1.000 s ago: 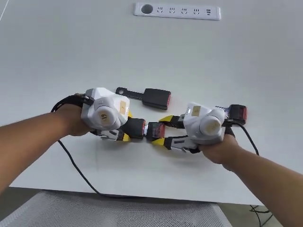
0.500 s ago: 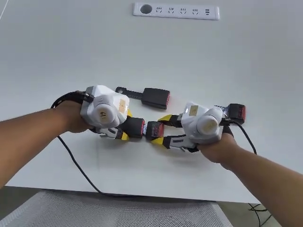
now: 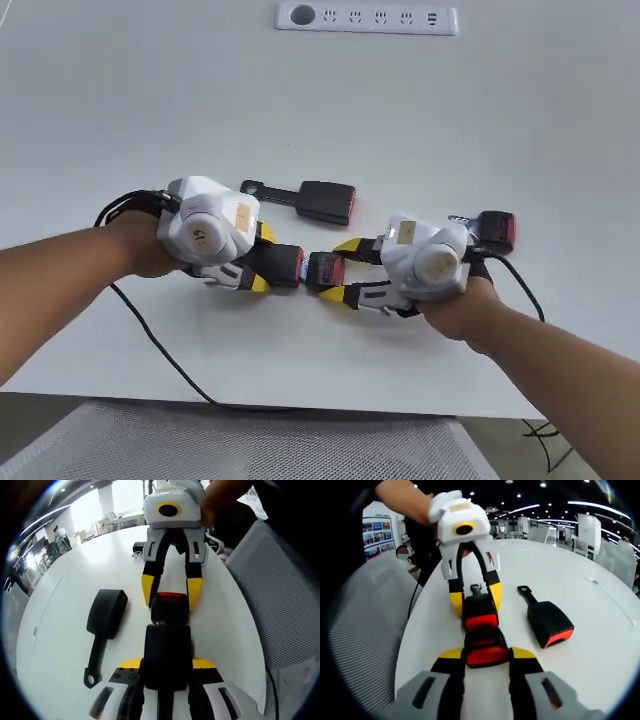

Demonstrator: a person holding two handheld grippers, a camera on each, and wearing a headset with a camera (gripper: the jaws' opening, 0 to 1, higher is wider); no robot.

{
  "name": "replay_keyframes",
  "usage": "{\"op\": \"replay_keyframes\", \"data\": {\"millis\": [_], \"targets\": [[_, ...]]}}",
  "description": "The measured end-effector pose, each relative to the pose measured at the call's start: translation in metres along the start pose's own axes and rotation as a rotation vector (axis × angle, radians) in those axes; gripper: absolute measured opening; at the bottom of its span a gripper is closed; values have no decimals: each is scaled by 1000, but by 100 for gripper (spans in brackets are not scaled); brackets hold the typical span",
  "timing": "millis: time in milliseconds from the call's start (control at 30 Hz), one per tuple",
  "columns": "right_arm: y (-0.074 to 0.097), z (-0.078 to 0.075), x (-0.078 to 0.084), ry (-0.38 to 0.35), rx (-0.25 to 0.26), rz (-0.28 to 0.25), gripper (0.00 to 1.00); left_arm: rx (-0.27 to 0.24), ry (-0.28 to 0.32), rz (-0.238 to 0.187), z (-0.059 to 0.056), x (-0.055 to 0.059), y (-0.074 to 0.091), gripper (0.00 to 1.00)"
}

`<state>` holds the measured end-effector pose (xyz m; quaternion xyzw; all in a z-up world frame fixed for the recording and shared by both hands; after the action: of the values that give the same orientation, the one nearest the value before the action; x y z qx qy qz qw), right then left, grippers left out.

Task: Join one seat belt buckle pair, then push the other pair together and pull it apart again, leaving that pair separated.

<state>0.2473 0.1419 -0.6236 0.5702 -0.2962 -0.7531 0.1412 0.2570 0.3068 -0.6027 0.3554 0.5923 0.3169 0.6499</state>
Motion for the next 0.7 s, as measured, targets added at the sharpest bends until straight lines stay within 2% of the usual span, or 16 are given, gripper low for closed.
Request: {"op": "replay_keyframes", "data": {"millis": [400,700], "targets": [[2,2,2,11,15,-26,32,10,5,-68,2,7,0,34],[2,3,4,3,21,-46,32,10,2,-94,1,7,-1,34]]}}
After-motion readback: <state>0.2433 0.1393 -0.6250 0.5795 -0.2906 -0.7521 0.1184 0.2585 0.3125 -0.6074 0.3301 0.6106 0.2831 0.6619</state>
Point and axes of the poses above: the centre of the closed fingertips' face, and the gripper's own axes: y roughly backward along the fingers, z roughly to its left, x roughly out of its underside, the point moved 8 cm from there along y, roughly backward along the fingers, and after that the axes turned 5 degrees about -y, right-handed, at the moved point
